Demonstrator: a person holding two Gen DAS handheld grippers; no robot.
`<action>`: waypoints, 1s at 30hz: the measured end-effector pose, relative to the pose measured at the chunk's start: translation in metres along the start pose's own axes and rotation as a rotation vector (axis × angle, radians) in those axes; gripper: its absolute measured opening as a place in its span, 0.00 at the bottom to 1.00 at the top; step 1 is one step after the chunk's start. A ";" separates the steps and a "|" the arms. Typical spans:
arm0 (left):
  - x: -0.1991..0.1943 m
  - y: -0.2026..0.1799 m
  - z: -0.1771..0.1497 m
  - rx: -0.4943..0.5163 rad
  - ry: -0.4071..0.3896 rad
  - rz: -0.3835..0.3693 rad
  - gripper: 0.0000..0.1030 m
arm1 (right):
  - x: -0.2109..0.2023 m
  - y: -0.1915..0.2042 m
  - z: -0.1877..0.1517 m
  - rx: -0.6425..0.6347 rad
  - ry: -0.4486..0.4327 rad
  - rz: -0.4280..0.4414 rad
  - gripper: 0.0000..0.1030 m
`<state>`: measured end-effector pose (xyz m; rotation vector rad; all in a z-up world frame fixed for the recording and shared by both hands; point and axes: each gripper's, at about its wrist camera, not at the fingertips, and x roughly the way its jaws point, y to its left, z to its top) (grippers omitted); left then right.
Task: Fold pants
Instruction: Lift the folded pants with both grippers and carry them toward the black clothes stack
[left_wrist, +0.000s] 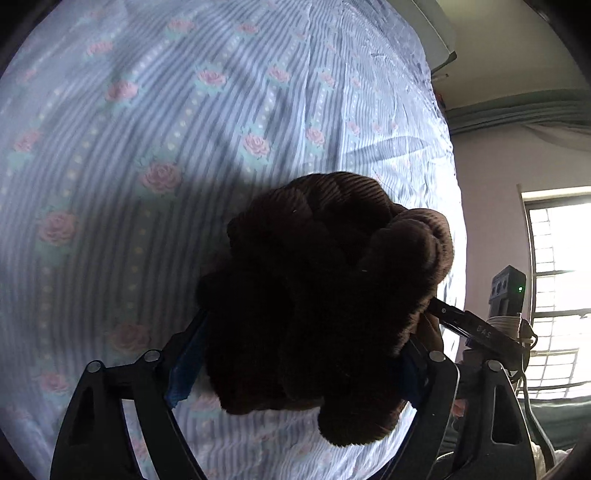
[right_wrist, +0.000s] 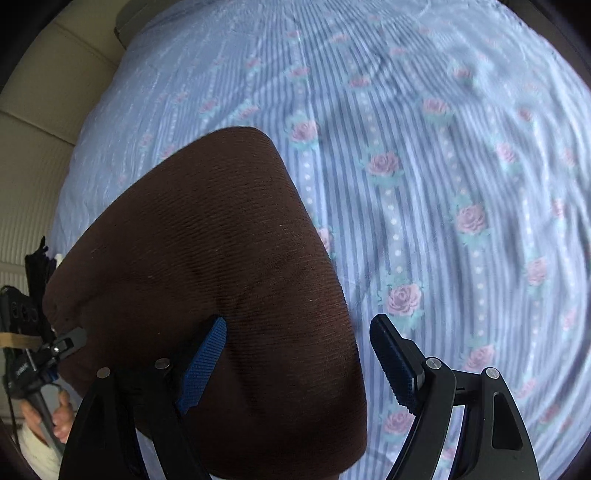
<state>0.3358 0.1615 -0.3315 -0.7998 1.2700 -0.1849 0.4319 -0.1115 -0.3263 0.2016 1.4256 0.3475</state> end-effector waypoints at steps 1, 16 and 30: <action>0.002 0.002 -0.001 -0.005 -0.002 -0.006 0.85 | 0.004 -0.001 0.000 0.002 0.006 0.008 0.78; -0.024 -0.014 -0.005 -0.048 -0.065 -0.027 0.48 | -0.013 0.009 -0.014 0.048 -0.029 0.110 0.38; -0.148 -0.076 -0.078 0.077 -0.247 -0.050 0.48 | -0.161 0.061 -0.097 -0.088 -0.230 0.127 0.34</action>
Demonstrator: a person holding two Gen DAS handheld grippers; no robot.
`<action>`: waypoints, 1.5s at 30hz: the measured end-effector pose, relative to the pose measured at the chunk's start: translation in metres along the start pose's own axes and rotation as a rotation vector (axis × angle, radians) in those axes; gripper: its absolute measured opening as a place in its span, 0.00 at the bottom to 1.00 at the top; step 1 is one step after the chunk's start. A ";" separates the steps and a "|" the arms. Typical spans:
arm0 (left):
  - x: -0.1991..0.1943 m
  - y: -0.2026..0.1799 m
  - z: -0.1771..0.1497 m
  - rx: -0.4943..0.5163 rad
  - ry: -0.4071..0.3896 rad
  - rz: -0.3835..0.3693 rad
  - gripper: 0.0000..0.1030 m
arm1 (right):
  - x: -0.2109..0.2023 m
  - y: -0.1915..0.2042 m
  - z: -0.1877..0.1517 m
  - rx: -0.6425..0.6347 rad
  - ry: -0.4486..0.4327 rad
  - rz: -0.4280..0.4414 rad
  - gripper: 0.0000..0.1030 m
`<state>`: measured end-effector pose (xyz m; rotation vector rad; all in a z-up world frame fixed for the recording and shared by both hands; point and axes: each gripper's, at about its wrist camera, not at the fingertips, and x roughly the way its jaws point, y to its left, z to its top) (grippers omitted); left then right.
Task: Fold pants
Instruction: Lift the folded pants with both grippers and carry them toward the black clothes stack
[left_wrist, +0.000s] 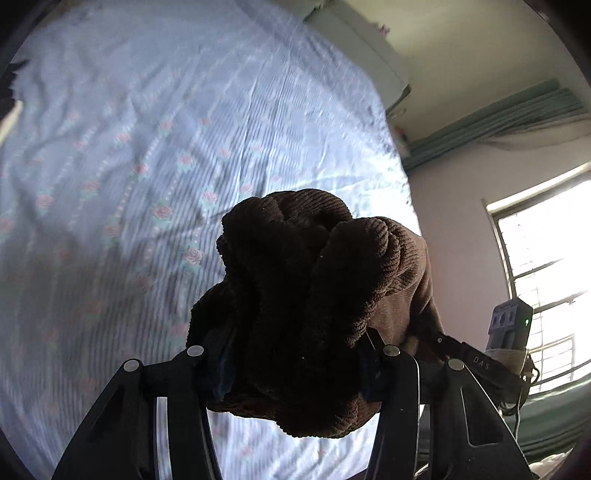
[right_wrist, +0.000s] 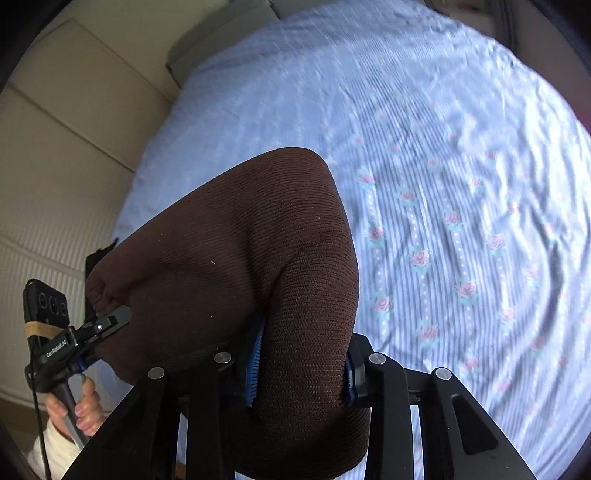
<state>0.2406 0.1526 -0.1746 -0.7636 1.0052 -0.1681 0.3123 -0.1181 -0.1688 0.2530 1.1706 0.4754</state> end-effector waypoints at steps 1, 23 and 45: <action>-0.014 -0.005 -0.004 0.001 -0.025 0.000 0.48 | -0.013 0.008 -0.003 -0.029 -0.016 0.005 0.34; -0.283 0.064 -0.052 0.070 -0.304 -0.003 0.48 | -0.088 0.239 -0.087 -0.218 -0.216 0.085 0.34; -0.437 0.264 0.011 -0.071 -0.397 0.134 0.48 | 0.044 0.437 -0.073 -0.343 -0.070 0.228 0.34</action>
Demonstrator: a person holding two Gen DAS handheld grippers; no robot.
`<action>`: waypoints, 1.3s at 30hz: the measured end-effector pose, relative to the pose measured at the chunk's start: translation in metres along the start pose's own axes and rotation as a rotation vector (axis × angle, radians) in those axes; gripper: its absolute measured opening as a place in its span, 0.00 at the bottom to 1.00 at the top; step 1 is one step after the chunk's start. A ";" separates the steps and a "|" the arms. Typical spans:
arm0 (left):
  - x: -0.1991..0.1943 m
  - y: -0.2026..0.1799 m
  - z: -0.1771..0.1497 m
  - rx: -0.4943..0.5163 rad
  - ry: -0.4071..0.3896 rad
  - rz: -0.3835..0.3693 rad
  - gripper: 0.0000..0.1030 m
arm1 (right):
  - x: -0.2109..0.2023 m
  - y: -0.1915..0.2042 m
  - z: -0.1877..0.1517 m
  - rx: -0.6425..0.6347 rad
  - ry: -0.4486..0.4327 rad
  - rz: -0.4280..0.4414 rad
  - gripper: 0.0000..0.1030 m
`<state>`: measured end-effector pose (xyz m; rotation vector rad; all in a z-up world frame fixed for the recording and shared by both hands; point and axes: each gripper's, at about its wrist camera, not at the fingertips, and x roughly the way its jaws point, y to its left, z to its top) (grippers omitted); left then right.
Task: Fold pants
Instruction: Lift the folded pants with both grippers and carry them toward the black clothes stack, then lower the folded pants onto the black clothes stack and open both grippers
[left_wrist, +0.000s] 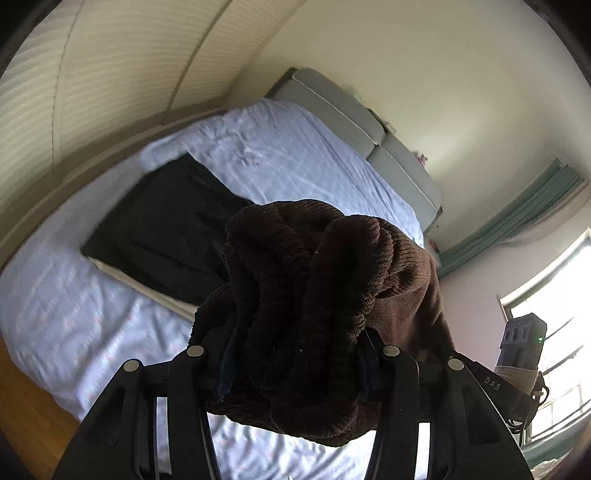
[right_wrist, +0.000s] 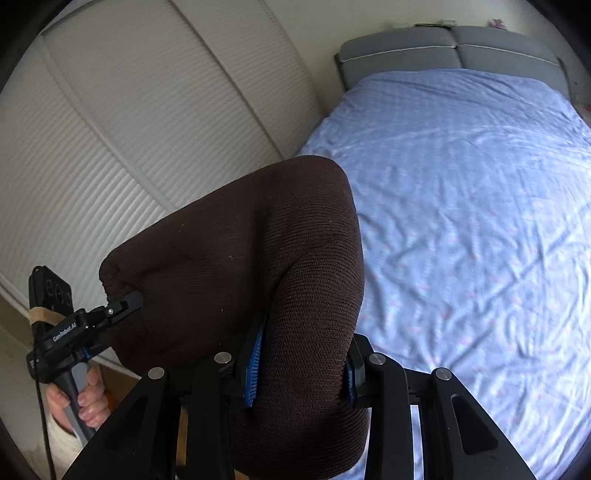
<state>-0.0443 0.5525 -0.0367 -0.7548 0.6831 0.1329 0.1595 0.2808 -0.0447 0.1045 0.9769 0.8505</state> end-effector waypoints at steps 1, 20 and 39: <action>0.000 0.009 0.009 0.003 -0.005 -0.004 0.48 | 0.007 0.006 0.004 0.002 0.001 0.000 0.34; 0.153 0.172 0.215 0.071 0.229 -0.053 0.48 | 0.206 0.077 0.083 0.156 0.109 -0.117 0.34; 0.237 0.216 0.224 0.165 0.295 0.208 0.61 | 0.256 0.060 0.063 0.146 0.207 -0.355 0.64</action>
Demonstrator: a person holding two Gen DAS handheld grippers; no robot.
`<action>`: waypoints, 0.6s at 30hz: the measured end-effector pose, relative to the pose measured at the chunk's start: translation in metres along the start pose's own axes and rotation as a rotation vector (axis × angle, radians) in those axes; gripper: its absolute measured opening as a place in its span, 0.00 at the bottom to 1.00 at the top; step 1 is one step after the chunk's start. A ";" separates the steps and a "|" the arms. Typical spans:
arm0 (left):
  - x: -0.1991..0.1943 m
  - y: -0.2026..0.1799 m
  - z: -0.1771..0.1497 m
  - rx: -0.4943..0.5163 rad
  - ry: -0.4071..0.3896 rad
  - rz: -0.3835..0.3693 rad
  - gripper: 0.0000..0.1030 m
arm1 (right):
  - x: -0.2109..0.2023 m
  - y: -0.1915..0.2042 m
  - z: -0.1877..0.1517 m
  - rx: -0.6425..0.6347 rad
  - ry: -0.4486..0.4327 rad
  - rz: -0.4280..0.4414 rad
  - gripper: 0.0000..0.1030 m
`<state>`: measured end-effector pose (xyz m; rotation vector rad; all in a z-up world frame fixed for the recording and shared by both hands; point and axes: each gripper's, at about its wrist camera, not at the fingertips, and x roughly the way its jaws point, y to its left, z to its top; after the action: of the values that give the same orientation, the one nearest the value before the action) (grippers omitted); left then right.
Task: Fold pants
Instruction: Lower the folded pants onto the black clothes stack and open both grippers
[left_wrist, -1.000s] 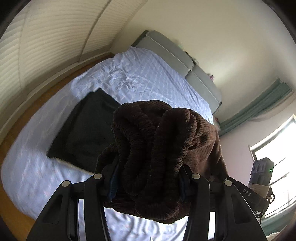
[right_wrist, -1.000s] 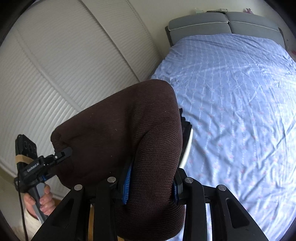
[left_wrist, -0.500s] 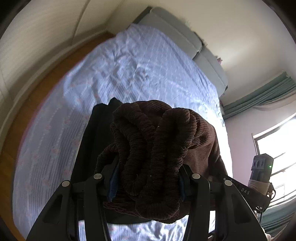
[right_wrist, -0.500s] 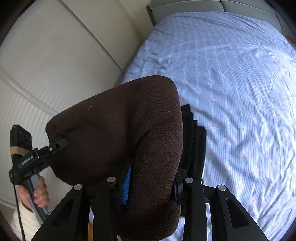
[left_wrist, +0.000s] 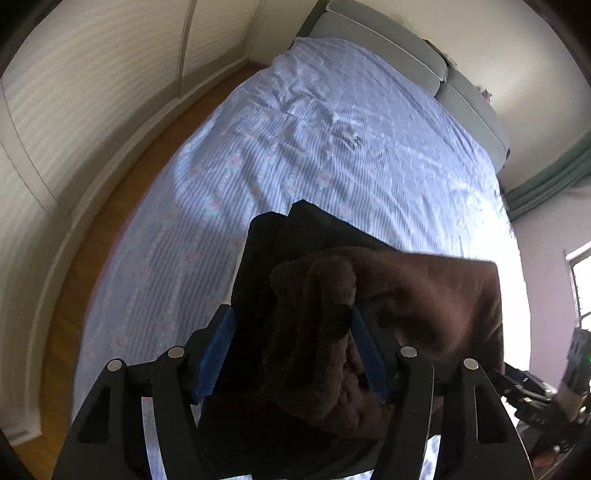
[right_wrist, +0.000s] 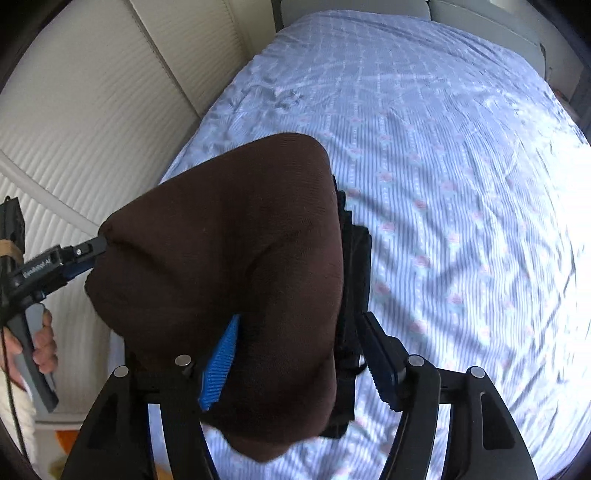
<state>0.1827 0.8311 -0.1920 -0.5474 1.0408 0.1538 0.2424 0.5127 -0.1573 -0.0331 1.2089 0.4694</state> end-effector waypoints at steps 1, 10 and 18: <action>-0.006 -0.003 -0.004 0.006 -0.010 0.001 0.62 | -0.006 -0.001 -0.003 0.001 -0.011 0.001 0.64; -0.084 -0.072 -0.055 0.277 -0.138 0.118 0.80 | -0.088 -0.029 -0.059 -0.020 -0.116 -0.051 0.73; -0.139 -0.161 -0.117 0.401 -0.196 0.063 0.92 | -0.178 -0.082 -0.113 0.088 -0.244 -0.123 0.84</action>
<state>0.0812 0.6534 -0.0615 -0.1322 0.8675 0.0496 0.1235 0.3486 -0.0556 0.0249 0.9803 0.3027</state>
